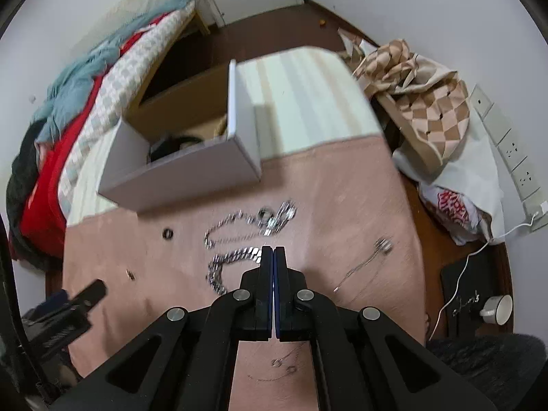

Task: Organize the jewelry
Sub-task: 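Close the right tool on the thick silver curb-chain bracelet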

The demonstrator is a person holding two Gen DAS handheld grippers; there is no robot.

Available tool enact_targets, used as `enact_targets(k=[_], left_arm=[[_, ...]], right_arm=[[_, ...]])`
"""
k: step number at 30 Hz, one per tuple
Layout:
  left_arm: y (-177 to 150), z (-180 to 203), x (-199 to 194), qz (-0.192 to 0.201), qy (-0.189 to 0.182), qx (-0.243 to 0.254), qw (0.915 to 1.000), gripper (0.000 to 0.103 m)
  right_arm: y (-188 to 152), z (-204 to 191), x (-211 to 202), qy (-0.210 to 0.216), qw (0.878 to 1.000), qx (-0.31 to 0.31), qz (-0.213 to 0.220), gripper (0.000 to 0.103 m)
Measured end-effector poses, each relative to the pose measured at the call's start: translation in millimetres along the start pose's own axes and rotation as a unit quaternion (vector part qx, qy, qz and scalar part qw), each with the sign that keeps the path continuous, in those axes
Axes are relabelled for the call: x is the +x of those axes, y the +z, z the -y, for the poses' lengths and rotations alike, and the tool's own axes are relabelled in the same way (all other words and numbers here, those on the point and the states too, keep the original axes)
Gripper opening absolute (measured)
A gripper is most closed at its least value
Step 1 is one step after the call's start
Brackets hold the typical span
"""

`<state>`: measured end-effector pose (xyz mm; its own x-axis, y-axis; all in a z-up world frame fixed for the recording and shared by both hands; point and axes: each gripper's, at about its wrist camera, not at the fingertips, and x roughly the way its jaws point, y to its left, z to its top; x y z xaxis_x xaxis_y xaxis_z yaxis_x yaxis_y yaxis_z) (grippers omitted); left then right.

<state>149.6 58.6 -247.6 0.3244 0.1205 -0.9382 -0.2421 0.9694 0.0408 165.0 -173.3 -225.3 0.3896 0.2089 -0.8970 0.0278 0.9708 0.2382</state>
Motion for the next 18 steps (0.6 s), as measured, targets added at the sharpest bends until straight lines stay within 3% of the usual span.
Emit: enact_targets(k=[4, 6, 8, 11, 13, 14, 15, 18], left_arm=[[4, 15, 4, 0.01, 0.019, 0.022, 0.9995, 0.102], [4, 16, 7, 0.013, 0.026, 0.027, 0.9992, 0.102], [3, 14, 11, 0.01, 0.034, 0.028, 0.999, 0.102], [0, 11, 16, 0.002, 0.04, 0.027, 0.9988, 0.102], [-2, 9, 19, -0.001, 0.043, 0.026, 0.9987, 0.102], [-2, 8, 19, -0.002, 0.043, 0.026, 0.9988, 0.102], [-2, 9, 20, -0.002, 0.041, 0.026, 0.9988, 0.102], [0, 11, 18, 0.0, 0.035, 0.028, 0.999, 0.102]], right_arm=[[9, 6, 19, 0.04, 0.998, -0.004, -0.049, 0.003], [8, 6, 30, 0.038, 0.997, -0.018, -0.064, 0.014], [4, 2, 39, 0.038, 0.996, -0.029, -0.069, 0.034], [-7, -8, 55, 0.007, 0.995, -0.058, -0.086, 0.034], [-13, -19, 56, -0.024, 0.994, -0.086, -0.065, 0.033], [-15, -23, 57, -0.041, 0.993, -0.095, -0.06, 0.027], [-17, -25, 59, -0.049, 0.992, -0.099, -0.055, 0.013], [-15, -19, 60, -0.027, 0.996, -0.067, -0.049, 0.011]])
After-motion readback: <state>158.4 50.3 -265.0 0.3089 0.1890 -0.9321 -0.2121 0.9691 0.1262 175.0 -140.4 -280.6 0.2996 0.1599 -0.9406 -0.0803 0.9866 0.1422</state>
